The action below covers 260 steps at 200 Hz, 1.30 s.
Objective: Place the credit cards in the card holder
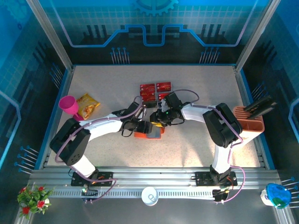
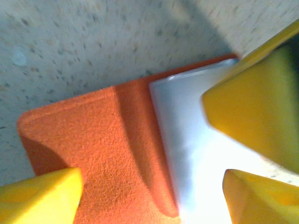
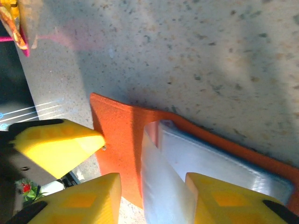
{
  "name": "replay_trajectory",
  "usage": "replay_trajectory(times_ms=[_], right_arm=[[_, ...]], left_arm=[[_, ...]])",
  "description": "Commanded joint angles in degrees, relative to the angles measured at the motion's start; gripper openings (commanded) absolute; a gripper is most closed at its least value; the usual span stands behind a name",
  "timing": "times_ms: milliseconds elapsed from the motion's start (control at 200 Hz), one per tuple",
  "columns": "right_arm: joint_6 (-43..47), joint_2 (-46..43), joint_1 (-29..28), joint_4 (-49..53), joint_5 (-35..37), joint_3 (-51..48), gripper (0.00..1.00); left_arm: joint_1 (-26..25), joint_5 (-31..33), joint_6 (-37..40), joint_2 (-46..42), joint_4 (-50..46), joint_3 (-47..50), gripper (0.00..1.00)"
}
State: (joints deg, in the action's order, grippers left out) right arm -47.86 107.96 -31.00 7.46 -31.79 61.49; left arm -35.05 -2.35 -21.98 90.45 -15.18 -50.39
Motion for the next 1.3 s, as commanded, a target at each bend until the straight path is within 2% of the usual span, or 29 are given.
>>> replay_trajectory(times_ms=[0, 300, 760, 1296], right_arm=[[-1.0, -2.0, -1.2, 0.6, -1.3, 2.0, 0.43], [-1.9, -0.3, -3.7, 1.1, -1.3, 5.7, 0.47], [-6.5, 9.5, -6.8, -3.8, -1.3, 10.9, 0.47], [-9.4, 8.2, -6.9, -6.6, 0.2, 7.9, 0.48]], left_arm=[[2.0, 0.9, -3.2, -5.1, 0.1, 0.3, 0.84], [4.8, 0.5, -6.8, -9.7, 0.9, 1.6, 0.86], [5.6, 1.9, -6.9, -14.1, 0.0, 5.8, 0.87], [5.5, 0.6, -3.1, -9.9, 2.0, 10.8, 0.87]])
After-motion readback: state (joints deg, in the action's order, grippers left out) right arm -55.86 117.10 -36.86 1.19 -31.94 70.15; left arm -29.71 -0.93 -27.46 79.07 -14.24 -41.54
